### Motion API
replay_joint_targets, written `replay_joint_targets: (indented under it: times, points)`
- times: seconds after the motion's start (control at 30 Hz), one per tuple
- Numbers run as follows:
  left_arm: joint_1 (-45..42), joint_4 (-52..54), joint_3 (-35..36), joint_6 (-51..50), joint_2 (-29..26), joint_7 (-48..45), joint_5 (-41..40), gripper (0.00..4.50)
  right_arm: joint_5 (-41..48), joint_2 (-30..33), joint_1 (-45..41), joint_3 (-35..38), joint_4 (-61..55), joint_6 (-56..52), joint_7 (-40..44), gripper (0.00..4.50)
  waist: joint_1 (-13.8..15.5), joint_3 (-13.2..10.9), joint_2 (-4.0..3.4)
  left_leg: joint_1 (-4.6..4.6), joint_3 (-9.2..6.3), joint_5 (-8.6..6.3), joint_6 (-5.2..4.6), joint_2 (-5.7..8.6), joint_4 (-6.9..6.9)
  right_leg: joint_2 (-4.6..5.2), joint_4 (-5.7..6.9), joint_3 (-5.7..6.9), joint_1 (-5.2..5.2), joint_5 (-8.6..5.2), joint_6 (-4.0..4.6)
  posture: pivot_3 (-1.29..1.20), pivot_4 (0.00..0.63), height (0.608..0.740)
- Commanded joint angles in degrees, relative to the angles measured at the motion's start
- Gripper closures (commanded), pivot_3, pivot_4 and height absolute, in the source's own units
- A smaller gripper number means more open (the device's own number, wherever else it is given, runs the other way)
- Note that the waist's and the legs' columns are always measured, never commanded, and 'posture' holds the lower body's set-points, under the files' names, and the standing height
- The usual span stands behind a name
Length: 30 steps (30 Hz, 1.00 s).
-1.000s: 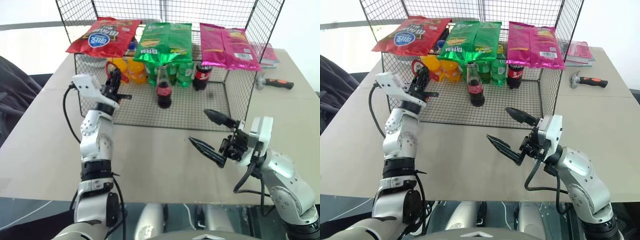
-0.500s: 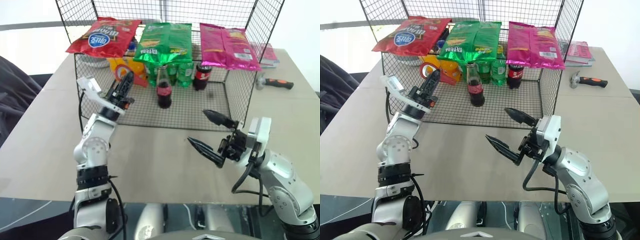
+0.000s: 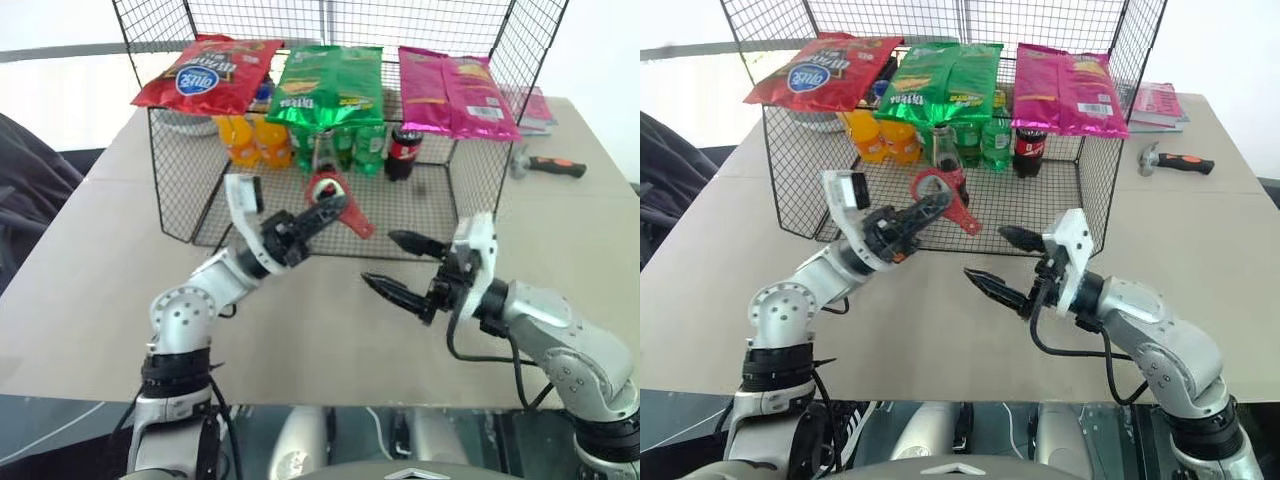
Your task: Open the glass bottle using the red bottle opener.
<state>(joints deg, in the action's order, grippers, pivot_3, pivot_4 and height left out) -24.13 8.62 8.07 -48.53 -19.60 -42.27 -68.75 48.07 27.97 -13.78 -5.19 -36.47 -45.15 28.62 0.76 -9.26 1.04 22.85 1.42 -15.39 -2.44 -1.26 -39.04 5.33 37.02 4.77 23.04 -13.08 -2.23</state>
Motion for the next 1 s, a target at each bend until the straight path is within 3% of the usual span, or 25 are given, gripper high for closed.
replay_joint_targets:
  times: [0.03, 0.27, 0.5, 0.63, 0.87, 1.0]
  points:
    - [-1.86, -0.46, -2.31, -0.84, -0.30, -3.64, 1.46, 4.43, 9.20, 0.59, -4.06, 1.23, -0.34, -9.06, -2.67, 0.00, -0.02, -0.01, -0.01, 0.00, 0.00, 0.00, -0.01, 0.00, 0.01, -0.01, 0.00, 0.00, 0.00, 0.00, 0.00, 0.00, 0.150, 0.709]
    - [-1.93, -1.81, -4.94, -1.48, -1.61, -8.91, 5.02, 4.43, 21.21, -2.05, -8.96, 3.04, 2.68, -16.01, -9.18, 0.00, -0.02, -0.02, -0.02, 0.08, 0.00, -0.02, -0.04, 0.00, 0.02, -0.02, -0.09, -0.02, 0.04, 0.00, 0.00, 0.00, 0.150, 0.709]
    - [-1.77, -3.16, -5.92, -1.07, -2.10, -11.56, 7.99, 4.43, 26.71, -1.40, -10.46, 3.95, 3.48, -17.40, -12.32, 0.00, 0.03, -0.02, -0.02, 0.16, 0.02, -0.03, -0.05, 0.00, 0.02, -0.01, -0.12, -0.04, 0.10, 0.00, -0.01, 0.00, 0.150, 0.709]
    - [-2.27, -4.40, -6.08, -0.02, -2.00, -12.55, 10.16, 4.50, 28.20, -0.32, -10.34, 3.61, 3.13, -17.38, -12.79, 1.18, 0.03, -0.02, -0.02, 0.17, 0.01, -0.03, -0.06, 0.00, 0.02, -0.02, -0.12, -0.03, 0.12, 0.00, -0.01, 0.00, 0.150, 0.709]
    - [-2.52, -4.94, -5.64, 0.36, -1.69, -13.30, 11.39, 4.50, 27.46, 1.73, -9.17, 2.94, 2.42, -16.97, -11.90, 4.41, 0.02, -0.02, -0.02, 0.24, 0.02, -0.03, -0.06, 0.00, 0.02, -0.02, -0.13, -0.04, 0.18, 0.00, -0.01, 0.00, 0.150, 0.709]
    - [-2.54, -5.04, -4.86, 0.14, -1.08, -12.87, 10.83, 4.50, 26.69, 2.62, -8.58, 2.62, 2.29, -16.75, -10.84, 4.47, 0.02, -0.02, -0.03, 0.30, 0.01, -0.03, -0.06, -0.01, 0.02, -0.03, -0.13, -0.04, 0.23, 0.00, -0.01, 0.00, 0.150, 0.709]
